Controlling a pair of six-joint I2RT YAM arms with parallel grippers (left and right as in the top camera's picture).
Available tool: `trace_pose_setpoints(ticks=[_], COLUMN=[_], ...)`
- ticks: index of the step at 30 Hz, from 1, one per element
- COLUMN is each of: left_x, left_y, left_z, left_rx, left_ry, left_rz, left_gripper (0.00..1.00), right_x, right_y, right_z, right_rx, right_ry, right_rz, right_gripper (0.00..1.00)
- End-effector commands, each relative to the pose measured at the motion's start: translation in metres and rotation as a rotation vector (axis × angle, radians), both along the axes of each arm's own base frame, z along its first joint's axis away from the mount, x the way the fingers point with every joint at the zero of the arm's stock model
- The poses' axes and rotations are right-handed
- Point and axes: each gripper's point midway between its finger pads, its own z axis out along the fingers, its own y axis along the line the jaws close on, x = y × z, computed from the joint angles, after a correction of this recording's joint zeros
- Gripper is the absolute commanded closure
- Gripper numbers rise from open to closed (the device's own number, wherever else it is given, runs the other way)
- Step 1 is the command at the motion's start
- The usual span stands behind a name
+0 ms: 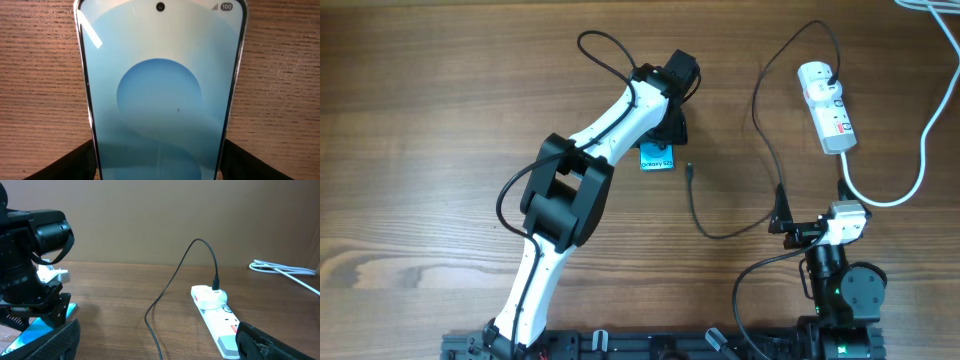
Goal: Plug charger to phone and switch on socket
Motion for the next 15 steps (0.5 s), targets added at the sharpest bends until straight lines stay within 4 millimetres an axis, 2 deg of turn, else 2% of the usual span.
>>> trace_pose_setpoints(ticks=[1,7,15], left_x=[-0.011,-0.010,-0.007], left_y=[-0.003,-0.003,-0.003], left_z=[-0.017,-0.014,0.000], left_rx=[-0.011,-0.015,-0.030], left_ry=[0.059,0.054,0.031], left_rz=[-0.005,-0.002,-0.001], left_gripper=[0.25,0.26,0.27], right_x=[0.000,0.000,0.000], right_y=[-0.003,-0.003,-0.003], right_z=[0.000,0.000,0.000], right_rx=[0.019,0.020,0.019], right_ry=[-0.002,-0.002,-0.002], right_rz=[-0.015,-0.015,-0.015], right_gripper=[0.00,0.00,0.00])
